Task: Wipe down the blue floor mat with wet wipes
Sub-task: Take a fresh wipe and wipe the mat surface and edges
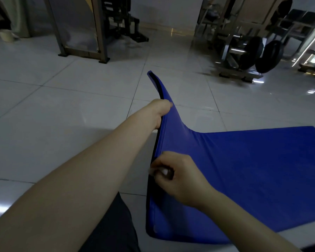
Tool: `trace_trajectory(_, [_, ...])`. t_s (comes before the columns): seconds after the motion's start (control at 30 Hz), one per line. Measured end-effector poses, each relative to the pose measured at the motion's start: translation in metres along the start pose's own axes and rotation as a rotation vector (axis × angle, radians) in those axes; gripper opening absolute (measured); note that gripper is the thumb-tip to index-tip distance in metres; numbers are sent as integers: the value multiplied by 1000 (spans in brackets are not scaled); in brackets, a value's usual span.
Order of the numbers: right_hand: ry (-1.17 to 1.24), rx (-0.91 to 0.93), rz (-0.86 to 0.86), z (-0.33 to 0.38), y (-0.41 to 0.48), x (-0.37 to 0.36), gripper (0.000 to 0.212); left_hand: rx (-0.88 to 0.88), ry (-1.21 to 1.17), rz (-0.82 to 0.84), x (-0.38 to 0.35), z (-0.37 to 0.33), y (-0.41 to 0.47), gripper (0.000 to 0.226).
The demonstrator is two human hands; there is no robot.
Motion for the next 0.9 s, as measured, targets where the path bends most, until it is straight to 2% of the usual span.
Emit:
trace_trajectory(0.07, [-86,-75,-113,-16,19,16,13,-14,10,17,-3,-1,-2,27])
trace_trajectory(0.17, [-101,-275,-290,-47,50,46,10,21,114,110,-12,6,-10,8])
trace_trajectory(0.23, [-99,-327,-319,-51,61,52,12,19,176,136,-15,7,-14,18])
trace_trajectory(0.37, [-181,-374,-203,-41,56,52,10,-5,262,132,-16,2,-12,5])
trace_trajectory(0.43, [-208,-366,-82,-33,48,48,12,8,393,137,-17,5,-10,20])
trace_trajectory(0.53, [-99,-356,79,-24,36,39,14,-26,500,101,-16,5,-8,24])
trace_trajectory(0.63, [55,-356,89,-19,32,46,24,-82,433,36,-9,0,-2,23])
trace_trajectory(0.67, [35,-351,67,-18,33,50,27,-91,388,25,-7,-1,-2,23])
trace_trajectory(0.73, [-68,-353,-41,-20,37,59,16,-95,330,44,-7,-3,-6,22])
trace_trajectory(0.8, [-148,-369,-164,-25,40,68,4,-97,351,94,-13,-4,-10,27])
trace_trajectory(0.9, [-126,-414,-268,-39,47,71,4,-112,397,124,-20,-3,-13,23])
Point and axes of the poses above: each hand's wrist, its own y-axis towards the middle knuckle, its own x-axis out of the back of the hand, z = x × y, the point moved 8 cm from there along y, towards the middle knuckle, and after that the axes turned 5 degrees about -y, right-handed, at the moved point
